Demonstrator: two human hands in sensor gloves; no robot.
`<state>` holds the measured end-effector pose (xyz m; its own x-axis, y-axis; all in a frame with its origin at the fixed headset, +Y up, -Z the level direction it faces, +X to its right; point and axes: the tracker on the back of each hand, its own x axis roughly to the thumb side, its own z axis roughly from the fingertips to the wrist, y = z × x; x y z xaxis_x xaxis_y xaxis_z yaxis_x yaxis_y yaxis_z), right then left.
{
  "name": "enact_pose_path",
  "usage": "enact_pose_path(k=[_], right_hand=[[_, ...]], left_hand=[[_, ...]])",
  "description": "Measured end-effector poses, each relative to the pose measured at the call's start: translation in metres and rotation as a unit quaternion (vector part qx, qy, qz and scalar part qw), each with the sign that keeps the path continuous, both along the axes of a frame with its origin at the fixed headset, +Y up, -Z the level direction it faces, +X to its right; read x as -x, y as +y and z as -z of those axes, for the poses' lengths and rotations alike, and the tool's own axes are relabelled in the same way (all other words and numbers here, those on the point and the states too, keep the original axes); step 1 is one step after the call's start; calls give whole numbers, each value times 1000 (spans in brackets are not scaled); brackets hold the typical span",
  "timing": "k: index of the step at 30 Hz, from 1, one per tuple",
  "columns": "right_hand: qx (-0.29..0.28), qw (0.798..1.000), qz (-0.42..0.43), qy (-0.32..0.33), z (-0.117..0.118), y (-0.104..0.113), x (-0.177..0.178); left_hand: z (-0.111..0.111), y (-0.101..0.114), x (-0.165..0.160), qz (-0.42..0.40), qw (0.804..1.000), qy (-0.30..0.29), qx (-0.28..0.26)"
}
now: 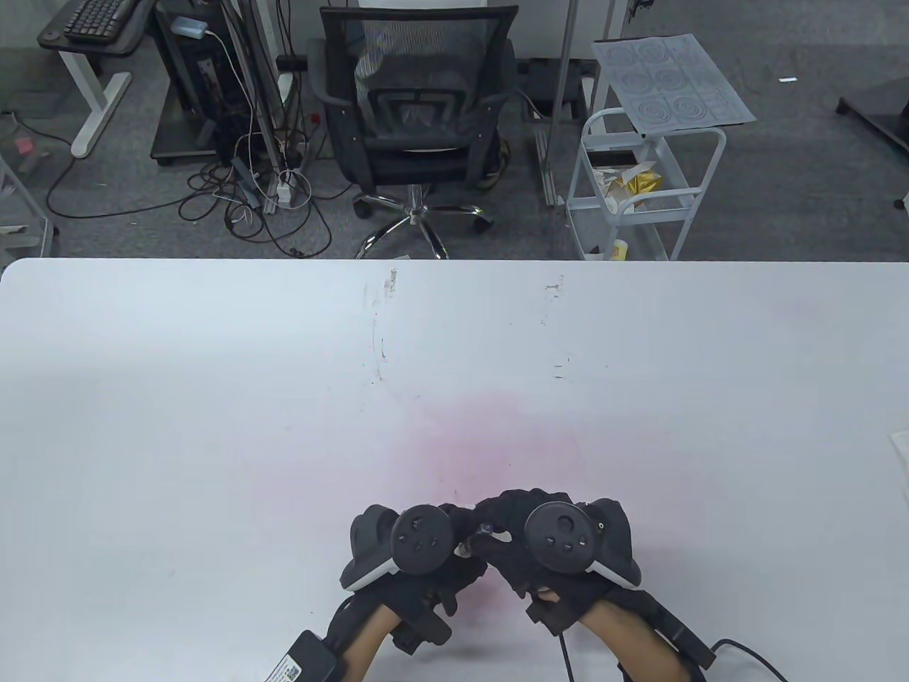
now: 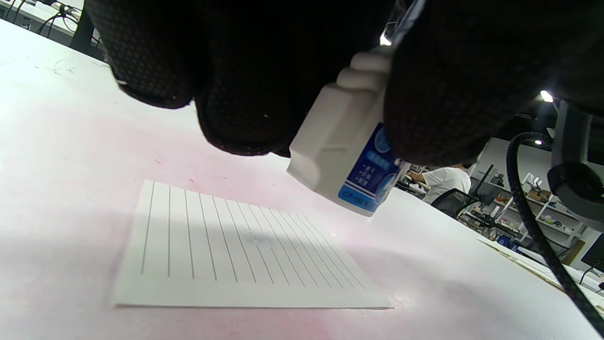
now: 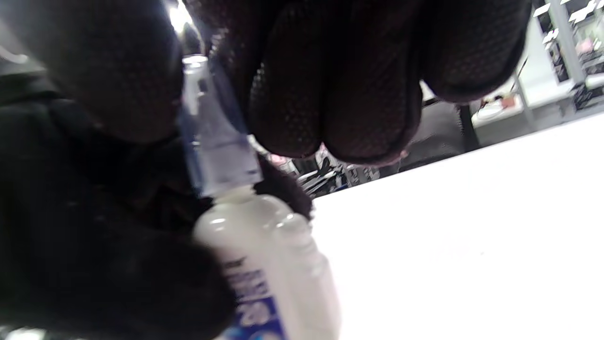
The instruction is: Brush correction fluid to cover black text
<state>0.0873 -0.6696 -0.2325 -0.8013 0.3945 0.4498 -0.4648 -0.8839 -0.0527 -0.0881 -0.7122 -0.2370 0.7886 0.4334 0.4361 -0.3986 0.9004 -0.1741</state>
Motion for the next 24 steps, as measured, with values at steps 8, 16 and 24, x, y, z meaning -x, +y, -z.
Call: enact_pose_path(k=[8, 16, 24], right_hand=[[55, 997, 37, 49, 5, -2, -4], [41, 998, 35, 26, 7, -8, -4], [26, 999, 18, 33, 6, -10, -6]], left_hand=[[1, 0, 2, -7, 1000, 5, -1], [2, -2, 1, -2, 1000, 2, 0], [2, -2, 2, -5, 1000, 5, -2]])
